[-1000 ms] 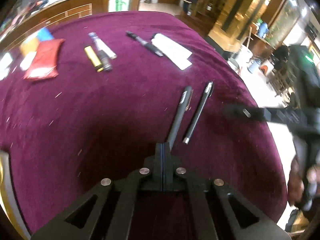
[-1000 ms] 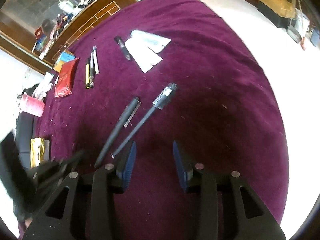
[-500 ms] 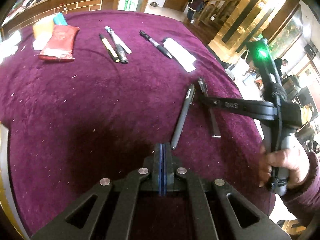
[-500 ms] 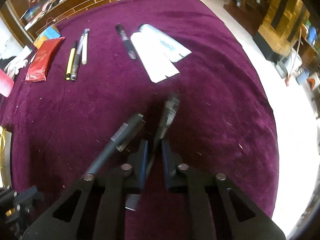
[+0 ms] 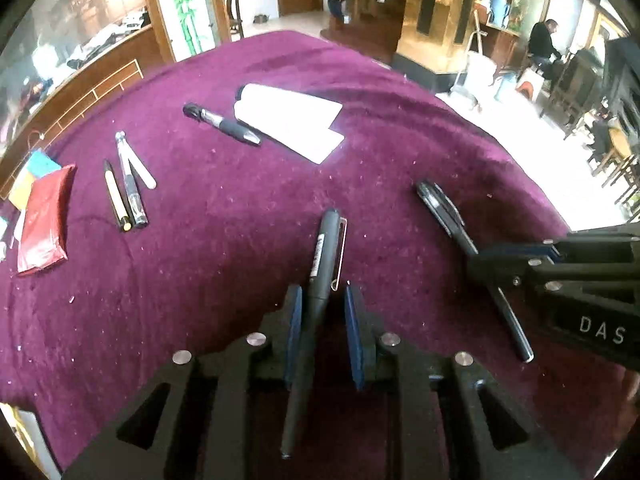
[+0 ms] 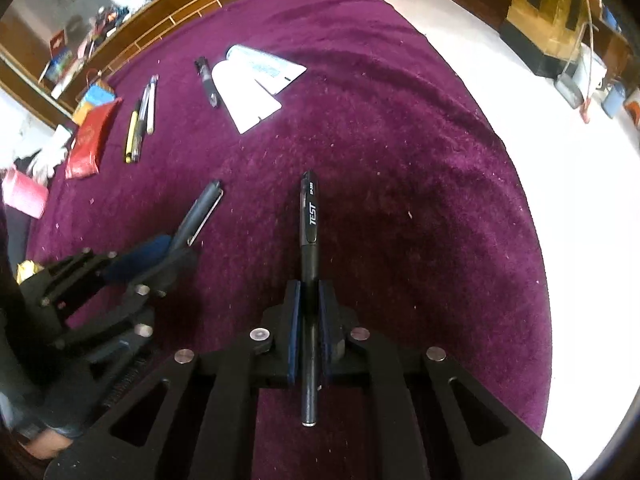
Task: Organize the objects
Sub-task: 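Grasp a black labeled pen with the left tool while the right tool grasps the black TEST pen, then carry both pens into the white tray and open both tools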
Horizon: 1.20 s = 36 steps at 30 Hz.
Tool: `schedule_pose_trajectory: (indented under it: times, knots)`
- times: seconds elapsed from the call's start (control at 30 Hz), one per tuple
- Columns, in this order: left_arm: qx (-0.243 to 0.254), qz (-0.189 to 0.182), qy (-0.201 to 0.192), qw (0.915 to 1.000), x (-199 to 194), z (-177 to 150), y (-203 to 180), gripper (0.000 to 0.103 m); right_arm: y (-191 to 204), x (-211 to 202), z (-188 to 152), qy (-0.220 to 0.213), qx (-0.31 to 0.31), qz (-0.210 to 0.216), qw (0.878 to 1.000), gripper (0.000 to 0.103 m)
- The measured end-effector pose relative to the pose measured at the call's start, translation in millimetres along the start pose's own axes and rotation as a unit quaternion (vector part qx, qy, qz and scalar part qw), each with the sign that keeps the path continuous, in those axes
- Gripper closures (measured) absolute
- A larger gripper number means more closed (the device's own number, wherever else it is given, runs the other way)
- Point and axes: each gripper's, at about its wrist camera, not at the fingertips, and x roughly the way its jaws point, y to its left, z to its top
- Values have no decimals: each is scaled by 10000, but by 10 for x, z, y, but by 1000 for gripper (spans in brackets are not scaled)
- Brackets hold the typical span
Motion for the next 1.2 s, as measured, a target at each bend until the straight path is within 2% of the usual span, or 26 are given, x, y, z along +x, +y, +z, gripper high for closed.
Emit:
schedule_pose_trajectory:
  times: [0.07, 0.17, 0.3, 0.4, 0.63, 0.83, 1.1, 1.2]
  knots:
    - [-154, -109, 96, 9998, -8, 4, 31, 96, 50, 12, 18, -103, -144, -107, 9998, 96]
    - [-573, -478, 185, 9970, -89, -94, 193, 96, 128, 28, 38, -175, -297, -255, 9991, 96]
    - [-1100, -694, 97, 9915, -300, -318, 408, 96, 41, 23, 29, -12, -105, 382, 9992, 97]
    - [-1356, -718, -48, 9881, -507, -467, 546, 96, 4, -1, -17, 116, 146, 908, 9957, 97]
    - [-2110, -820, -460, 9730, -1021, -775, 929, 96, 304, -101, -146, 339, 480, 1890, 9802, 97]
    - [-2684, -664, -628, 9590, -1479, -1256, 1393, 96, 1063, -176, -288, 507, 145, 2343, 9707, 97]
    - [-3418, 38, -673, 9373, -2123, -2305, 2232, 96, 2356, -105, -659, 922, -442, 2767, 9555, 96]
    - [-3523, 269, -618, 9335, -2277, -2647, 2423, 96, 2781, -31, -821, 1070, -631, 2828, 9511, 96]
